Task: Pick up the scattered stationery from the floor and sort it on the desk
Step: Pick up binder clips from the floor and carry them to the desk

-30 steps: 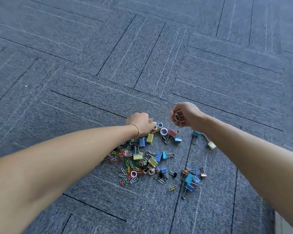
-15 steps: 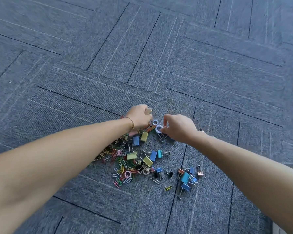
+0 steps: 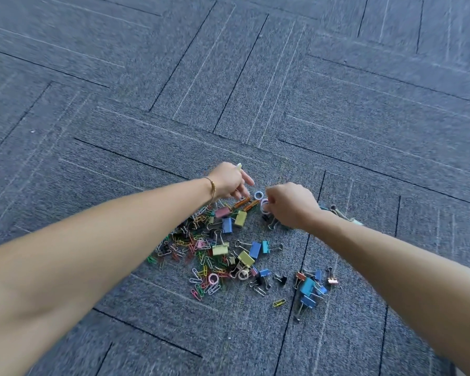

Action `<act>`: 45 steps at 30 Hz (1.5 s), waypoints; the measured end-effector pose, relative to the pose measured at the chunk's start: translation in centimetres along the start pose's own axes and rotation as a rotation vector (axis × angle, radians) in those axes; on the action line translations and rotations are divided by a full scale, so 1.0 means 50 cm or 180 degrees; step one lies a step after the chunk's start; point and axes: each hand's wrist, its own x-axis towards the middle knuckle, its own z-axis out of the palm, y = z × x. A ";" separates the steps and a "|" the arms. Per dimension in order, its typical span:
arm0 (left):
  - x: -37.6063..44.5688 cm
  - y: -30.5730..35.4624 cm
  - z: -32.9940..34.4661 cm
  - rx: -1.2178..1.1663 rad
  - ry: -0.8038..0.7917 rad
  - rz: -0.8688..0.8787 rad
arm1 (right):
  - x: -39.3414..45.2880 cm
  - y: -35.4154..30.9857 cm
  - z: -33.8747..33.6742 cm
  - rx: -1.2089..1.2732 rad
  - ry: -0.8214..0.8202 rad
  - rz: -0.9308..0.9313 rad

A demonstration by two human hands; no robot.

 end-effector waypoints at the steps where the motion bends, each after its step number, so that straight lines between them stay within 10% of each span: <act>1: 0.003 0.001 0.006 0.0211 0.0054 0.0070 | 0.000 0.003 -0.005 0.0291 -0.0075 0.0043; 6: 0.007 0.006 0.046 0.1955 0.0602 0.0548 | -0.008 0.048 -0.057 0.3085 -0.0781 0.0712; 12: 0.018 0.002 0.092 0.3276 0.0847 0.0980 | -0.025 0.087 -0.068 0.4321 -0.1179 0.0855; 18: 0.015 0.015 0.103 0.3345 0.0579 0.0862 | -0.027 0.078 -0.057 0.3040 -0.0602 0.0884; 25: -0.002 0.032 0.025 0.0736 -0.0065 0.0501 | -0.003 0.023 -0.031 -0.0040 -0.0167 0.0195; 30: -0.035 0.026 -0.008 -0.0181 -0.0239 0.0154 | 0.012 0.002 -0.006 -0.0851 -0.0011 -0.0132; 37: -0.104 0.025 -0.022 -0.0220 -0.0401 0.0003 | 0.022 -0.023 -0.003 0.0122 -0.0374 0.0220; 45: -0.256 -0.076 -0.002 0.2147 -0.0467 0.0951 | -0.049 -0.047 -0.078 0.2794 -0.1225 0.0379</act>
